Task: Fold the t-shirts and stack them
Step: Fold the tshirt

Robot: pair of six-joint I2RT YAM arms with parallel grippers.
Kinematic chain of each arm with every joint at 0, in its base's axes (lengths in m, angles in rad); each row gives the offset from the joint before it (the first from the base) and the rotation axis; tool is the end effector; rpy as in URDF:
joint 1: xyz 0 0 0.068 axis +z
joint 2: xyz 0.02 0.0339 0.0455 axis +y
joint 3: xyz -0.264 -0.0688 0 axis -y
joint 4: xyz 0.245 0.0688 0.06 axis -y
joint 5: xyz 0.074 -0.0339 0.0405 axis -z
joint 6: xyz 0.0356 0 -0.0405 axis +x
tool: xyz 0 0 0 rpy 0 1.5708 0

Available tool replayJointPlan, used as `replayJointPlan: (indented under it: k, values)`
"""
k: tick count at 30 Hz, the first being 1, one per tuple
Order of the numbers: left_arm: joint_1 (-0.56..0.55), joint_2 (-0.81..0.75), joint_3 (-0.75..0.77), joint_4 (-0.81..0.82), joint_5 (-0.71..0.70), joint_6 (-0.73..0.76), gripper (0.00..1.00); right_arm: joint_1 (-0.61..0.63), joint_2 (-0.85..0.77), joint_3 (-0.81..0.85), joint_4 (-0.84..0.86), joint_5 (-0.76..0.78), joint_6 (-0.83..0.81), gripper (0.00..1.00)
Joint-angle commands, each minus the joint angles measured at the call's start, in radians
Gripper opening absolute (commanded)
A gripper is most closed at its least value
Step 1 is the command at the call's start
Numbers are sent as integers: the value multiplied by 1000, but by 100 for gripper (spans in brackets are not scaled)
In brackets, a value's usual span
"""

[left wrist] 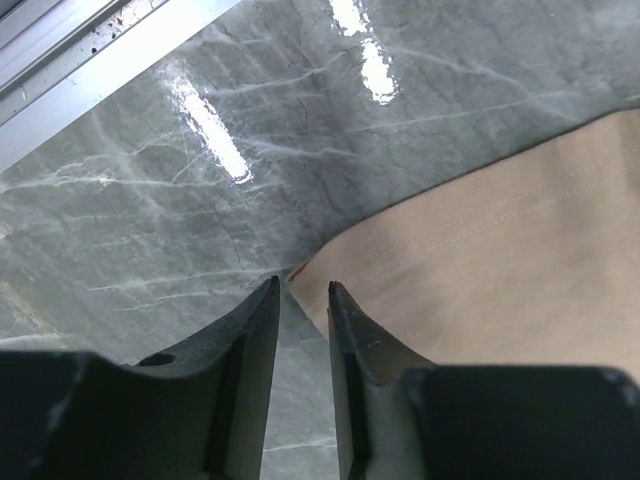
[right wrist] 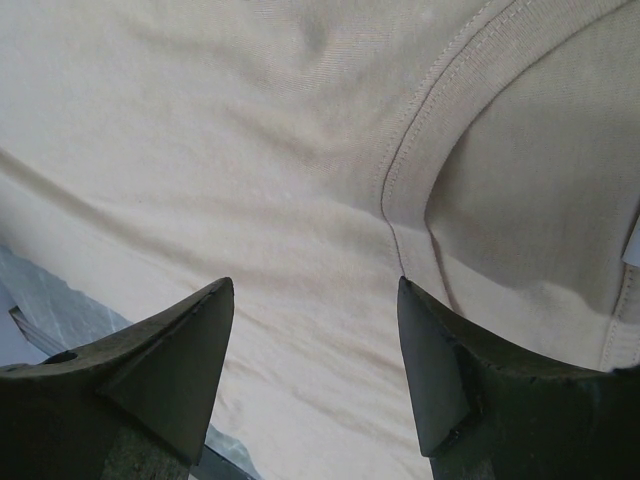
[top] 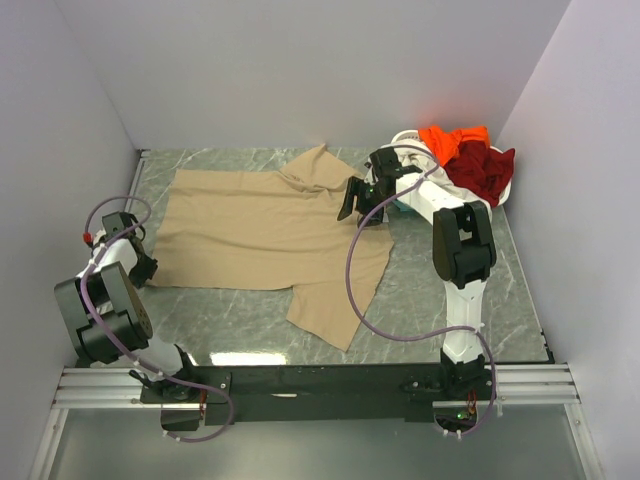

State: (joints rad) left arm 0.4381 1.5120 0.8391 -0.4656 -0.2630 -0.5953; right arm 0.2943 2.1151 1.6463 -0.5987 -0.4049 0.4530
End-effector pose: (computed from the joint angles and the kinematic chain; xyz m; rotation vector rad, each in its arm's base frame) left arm 0.2486 0.1267 0.1729 -1.3891 2.2876 0.3066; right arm 0.4303 0.1451 0.1887 0.0724 2.7194 0.7741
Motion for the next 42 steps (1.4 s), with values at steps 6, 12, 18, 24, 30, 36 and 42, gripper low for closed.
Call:
replayJointPlan:
  k: [6,12,18,24,30,36,42]
  values:
    - [4,33,14,42,-38,-1,31,-3,-89,-19,28,-5,7,73]
    - [5,68,22,50,-38,0,32,-1,-98,-37,36,-5,9,73]
    - [4,77,23,56,-28,9,16,-1,-132,-88,51,5,4,73]
    - [2,59,25,45,-24,29,1,19,-225,-207,42,55,-42,73]
    - [1,-22,2,33,13,54,1,121,-397,-379,-32,181,-120,72]
    - [2,-105,-6,9,22,91,1,221,-608,-609,-55,221,-77,70]
    - [1,-154,-21,10,28,86,1,342,-731,-770,-49,190,15,66]
